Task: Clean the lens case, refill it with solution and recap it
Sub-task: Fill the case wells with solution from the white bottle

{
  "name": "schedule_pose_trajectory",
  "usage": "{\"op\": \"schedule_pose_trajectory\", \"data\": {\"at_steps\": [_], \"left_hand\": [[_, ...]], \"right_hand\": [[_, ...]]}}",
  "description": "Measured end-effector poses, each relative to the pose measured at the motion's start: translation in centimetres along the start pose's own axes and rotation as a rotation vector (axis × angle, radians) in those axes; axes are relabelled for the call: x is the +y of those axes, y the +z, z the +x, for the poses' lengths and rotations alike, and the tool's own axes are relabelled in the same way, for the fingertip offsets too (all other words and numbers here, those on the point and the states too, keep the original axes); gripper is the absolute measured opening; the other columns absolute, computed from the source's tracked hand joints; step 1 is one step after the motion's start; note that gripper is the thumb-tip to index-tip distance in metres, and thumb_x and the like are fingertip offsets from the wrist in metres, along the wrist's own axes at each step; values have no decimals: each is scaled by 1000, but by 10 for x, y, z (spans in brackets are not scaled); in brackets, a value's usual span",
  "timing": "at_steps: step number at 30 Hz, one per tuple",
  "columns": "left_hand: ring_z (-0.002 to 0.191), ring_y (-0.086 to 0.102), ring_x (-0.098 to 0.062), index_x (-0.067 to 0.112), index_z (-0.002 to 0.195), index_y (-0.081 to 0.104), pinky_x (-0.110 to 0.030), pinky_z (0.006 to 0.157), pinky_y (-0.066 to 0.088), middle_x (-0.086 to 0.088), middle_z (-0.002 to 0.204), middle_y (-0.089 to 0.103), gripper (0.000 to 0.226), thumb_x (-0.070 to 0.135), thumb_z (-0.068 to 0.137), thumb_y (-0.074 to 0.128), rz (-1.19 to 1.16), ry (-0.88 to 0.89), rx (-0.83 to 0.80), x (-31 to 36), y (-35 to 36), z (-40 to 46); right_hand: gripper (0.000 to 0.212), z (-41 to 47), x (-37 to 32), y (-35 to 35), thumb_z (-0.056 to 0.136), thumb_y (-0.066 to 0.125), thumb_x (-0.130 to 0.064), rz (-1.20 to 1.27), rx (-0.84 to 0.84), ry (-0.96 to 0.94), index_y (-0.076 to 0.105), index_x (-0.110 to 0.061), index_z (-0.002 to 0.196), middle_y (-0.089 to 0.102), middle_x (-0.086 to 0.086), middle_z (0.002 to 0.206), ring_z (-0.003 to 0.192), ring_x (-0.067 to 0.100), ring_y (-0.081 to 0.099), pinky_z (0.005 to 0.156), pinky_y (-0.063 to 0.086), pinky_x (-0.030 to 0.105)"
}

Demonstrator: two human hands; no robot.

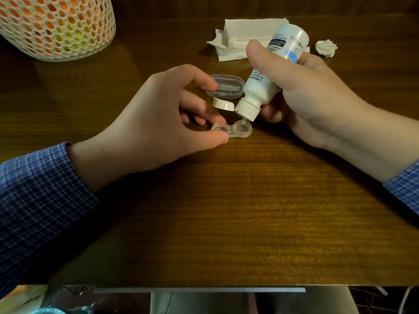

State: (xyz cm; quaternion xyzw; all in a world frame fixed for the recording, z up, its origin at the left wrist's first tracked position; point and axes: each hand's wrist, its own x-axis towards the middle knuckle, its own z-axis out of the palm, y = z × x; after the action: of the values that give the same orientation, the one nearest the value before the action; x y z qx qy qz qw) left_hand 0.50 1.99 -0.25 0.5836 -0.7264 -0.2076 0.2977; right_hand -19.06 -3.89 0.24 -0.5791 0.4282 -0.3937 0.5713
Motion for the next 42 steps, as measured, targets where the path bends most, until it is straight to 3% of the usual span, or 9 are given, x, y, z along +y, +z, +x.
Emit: {"op": "schedule_pose_trajectory", "data": {"at_steps": [10, 16, 32, 42], "left_hand": [[87, 68, 16, 31, 130, 56, -1, 75, 49, 41, 95, 69, 75, 51, 62, 83, -1, -12, -5, 2, 0, -1], [87, 69, 15, 28, 131, 58, -2, 74, 50, 24, 83, 74, 77, 52, 62, 83, 11, -18, 5, 2, 1, -1], [86, 70, 13, 26, 131, 58, -4, 74, 52, 21, 85, 75, 77, 51, 63, 84, 14, -8, 11, 0, 1, -1], [86, 70, 13, 28, 129, 58, -4, 76, 52, 28, 91, 76, 72, 51, 65, 83, -13, -7, -1, 0, 0, 1]], "right_hand": [[24, -1, 0, 0, 94, 69, -45, -5, -7, 0, 60, -23, 94, 65, -10, 66, 52, 5, 55, 42, 40, 17], [25, -1, -1, -1, 94, 69, -46, -19, -16, -4, 61, -23, 100, 66, -12, 67, 55, 4, 56, 44, 41, 17], [27, -2, -1, 1, 93, 69, -46, -20, 3, 9, 62, -23, 106, 68, -11, 70, 58, 4, 59, 44, 43, 17], [30, 0, 0, -1, 91, 71, -51, 17, 32, 9, 59, -23, 93, 67, -8, 67, 52, 7, 55, 42, 40, 17]]}}
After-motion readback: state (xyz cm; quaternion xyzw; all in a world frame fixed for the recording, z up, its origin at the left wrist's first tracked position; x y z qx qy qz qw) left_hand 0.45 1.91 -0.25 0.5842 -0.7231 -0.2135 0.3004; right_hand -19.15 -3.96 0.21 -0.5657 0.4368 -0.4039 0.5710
